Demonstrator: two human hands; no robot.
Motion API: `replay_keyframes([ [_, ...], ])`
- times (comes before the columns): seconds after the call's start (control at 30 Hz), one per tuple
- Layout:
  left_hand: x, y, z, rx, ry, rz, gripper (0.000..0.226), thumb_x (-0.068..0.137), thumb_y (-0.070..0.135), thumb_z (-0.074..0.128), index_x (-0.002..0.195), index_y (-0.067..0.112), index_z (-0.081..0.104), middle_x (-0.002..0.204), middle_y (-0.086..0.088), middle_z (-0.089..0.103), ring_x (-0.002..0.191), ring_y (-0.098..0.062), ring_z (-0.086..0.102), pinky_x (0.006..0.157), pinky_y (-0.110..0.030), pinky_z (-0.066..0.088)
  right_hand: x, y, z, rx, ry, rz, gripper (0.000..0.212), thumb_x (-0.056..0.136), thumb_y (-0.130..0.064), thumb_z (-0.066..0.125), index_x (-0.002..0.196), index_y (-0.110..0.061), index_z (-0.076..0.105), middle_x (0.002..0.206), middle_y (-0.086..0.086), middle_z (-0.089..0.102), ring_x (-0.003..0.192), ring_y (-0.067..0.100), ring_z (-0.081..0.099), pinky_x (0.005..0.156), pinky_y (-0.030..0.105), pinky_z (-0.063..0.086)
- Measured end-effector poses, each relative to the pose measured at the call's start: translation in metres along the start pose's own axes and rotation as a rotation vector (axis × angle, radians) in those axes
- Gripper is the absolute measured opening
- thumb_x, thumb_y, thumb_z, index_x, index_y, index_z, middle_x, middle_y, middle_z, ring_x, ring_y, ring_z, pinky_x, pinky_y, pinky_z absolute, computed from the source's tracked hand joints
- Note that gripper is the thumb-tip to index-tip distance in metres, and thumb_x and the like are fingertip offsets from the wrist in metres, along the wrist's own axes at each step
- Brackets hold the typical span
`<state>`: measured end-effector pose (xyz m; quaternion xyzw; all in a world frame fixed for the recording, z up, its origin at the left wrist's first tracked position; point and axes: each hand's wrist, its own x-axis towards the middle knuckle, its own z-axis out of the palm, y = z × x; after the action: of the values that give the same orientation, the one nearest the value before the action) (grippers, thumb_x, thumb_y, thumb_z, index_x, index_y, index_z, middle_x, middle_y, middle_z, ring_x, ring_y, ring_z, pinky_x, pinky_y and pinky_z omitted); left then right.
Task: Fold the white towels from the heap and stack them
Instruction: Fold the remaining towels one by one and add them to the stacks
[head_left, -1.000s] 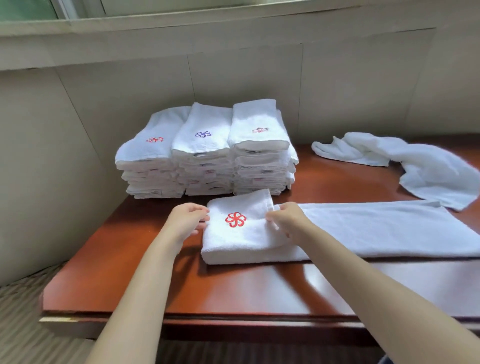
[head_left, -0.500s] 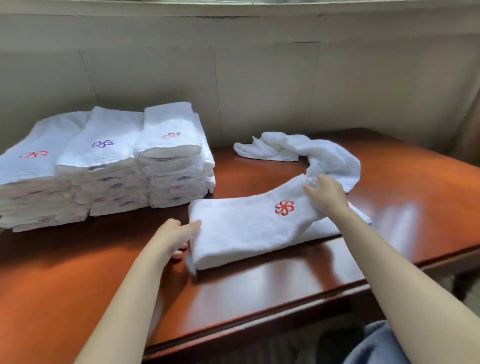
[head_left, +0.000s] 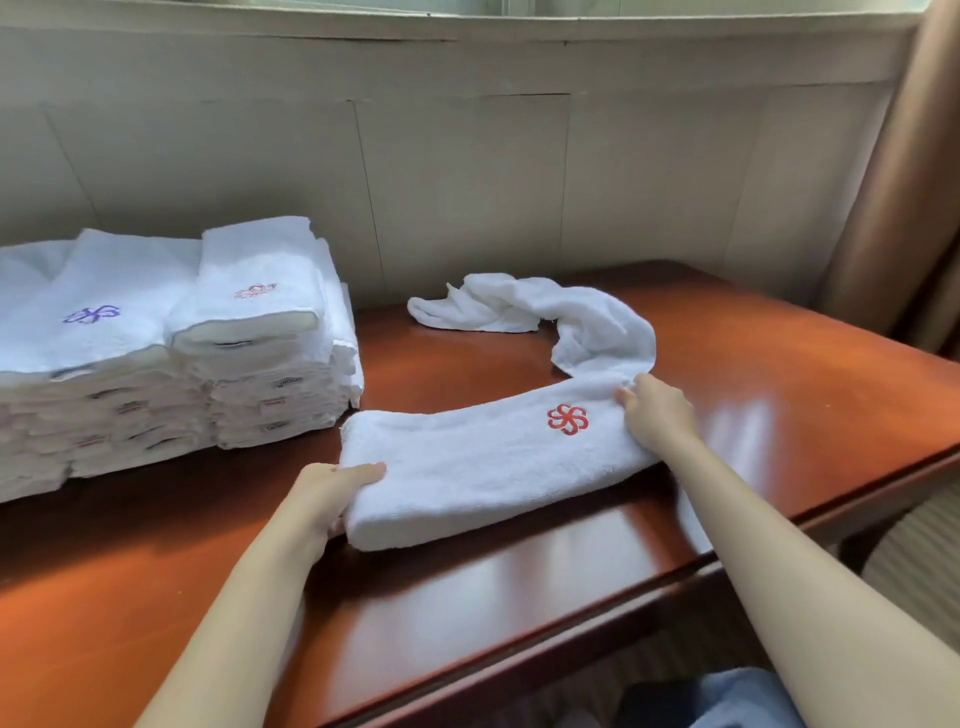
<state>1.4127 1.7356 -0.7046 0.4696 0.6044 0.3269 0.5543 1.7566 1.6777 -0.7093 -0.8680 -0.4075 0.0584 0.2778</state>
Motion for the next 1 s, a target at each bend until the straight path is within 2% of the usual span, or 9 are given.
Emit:
replay_keyframes([
  [0.07,0.005,0.001,-0.005,-0.017,0.041,0.021,0.013,0.080,0.006,0.072,0.077,0.001,0.061,0.063,-0.005,0.067,0.058,-0.019,0.062,0.044,-0.021,0.049,0.002,-0.004,0.001,-0.019,-0.012,0.001,0.026,0.098,-0.038,0.043,0.096,-0.014,0.052,0.118,0.016,0.059,0.109,0.036,0.053,0.073,0.035,0.034],
  [0.2,0.019,-0.004,-0.018,0.082,0.225,0.115,0.021,0.079,0.013,0.075,0.094,0.004,0.063,0.099,-0.015,0.067,0.090,-0.031,0.064,0.081,-0.037,0.051,0.003,-0.008,0.006,0.004,-0.012,0.041,0.026,0.094,-0.040,0.048,0.098,-0.015,0.056,0.117,0.013,0.060,0.109,0.033,0.054,0.076,0.035,0.037],
  [0.3,0.020,-0.006,-0.021,0.195,0.226,0.113,0.035,0.082,0.027,0.073,0.107,0.006,0.060,0.110,-0.014,0.065,0.101,-0.031,0.063,0.091,-0.043,0.052,0.002,-0.004,0.004,-0.079,-0.093,0.069,0.032,0.095,-0.041,0.047,0.106,-0.013,0.059,0.120,0.012,0.060,0.113,0.032,0.054,0.081,0.036,0.041],
  [0.4,0.013,-0.001,-0.018,0.366,0.047,0.071,0.036,0.081,0.037,0.072,0.096,0.006,0.065,0.097,-0.010,0.070,0.088,-0.027,0.067,0.077,-0.035,0.054,-0.001,-0.010,-0.003,-0.175,0.001,-0.015,0.033,0.097,-0.039,0.042,0.106,-0.011,0.058,0.117,0.015,0.061,0.110,0.034,0.055,0.076,0.036,0.039],
  [0.5,0.006,0.002,-0.015,0.371,-0.049,0.065,0.024,0.080,0.025,0.075,0.090,0.009,0.060,0.092,-0.009,0.068,0.080,-0.023,0.066,0.062,-0.029,0.049,-0.004,-0.027,-0.011,-0.034,0.141,-0.148,0.027,0.099,-0.038,0.041,0.086,-0.015,0.047,0.093,0.012,0.059,0.089,0.034,0.053,0.067,0.034,0.032],
  [0.6,0.004,0.001,-0.021,0.264,-0.039,0.046,0.027,0.082,0.014,0.073,0.101,0.002,0.058,0.092,-0.011,0.067,0.075,-0.022,0.064,0.058,-0.028,0.047,-0.005,-0.029,-0.012,0.081,0.060,-0.131,0.032,0.098,-0.032,0.046,0.072,-0.014,0.039,0.090,0.012,0.058,0.085,0.031,0.050,0.066,0.033,0.030],
  [0.8,0.006,0.000,-0.038,0.230,-0.001,0.051,0.037,0.084,0.011,0.071,0.114,-0.006,0.057,0.099,-0.020,0.067,0.069,-0.024,0.063,0.052,-0.026,0.046,-0.018,-0.016,0.006,-0.142,-0.187,-0.028,0.027,0.099,-0.025,0.045,0.111,-0.002,0.055,0.123,0.020,0.057,0.114,0.033,0.053,0.083,0.033,0.042],
  [0.93,0.006,-0.002,-0.041,0.295,0.011,0.069,0.039,0.083,0.012,0.073,0.114,0.000,0.053,0.099,-0.014,0.064,0.081,-0.025,0.062,0.066,-0.032,0.049,-0.031,-0.036,0.000,-0.362,-0.143,-0.038,0.036,0.093,-0.012,0.045,0.129,-0.008,0.038,0.131,0.016,0.047,0.119,0.036,0.048,0.082,0.039,0.043],
  [1.0,0.004,0.001,-0.050,0.388,-0.006,0.082,0.040,0.082,0.014,0.073,0.115,0.007,0.051,0.104,-0.011,0.062,0.093,-0.027,0.061,0.079,-0.035,0.049,-0.038,-0.047,0.000,-0.419,-0.075,-0.181,0.042,0.087,-0.007,0.048,0.128,-0.011,0.038,0.128,0.013,0.044,0.117,0.035,0.046,0.083,0.038,0.041],
])
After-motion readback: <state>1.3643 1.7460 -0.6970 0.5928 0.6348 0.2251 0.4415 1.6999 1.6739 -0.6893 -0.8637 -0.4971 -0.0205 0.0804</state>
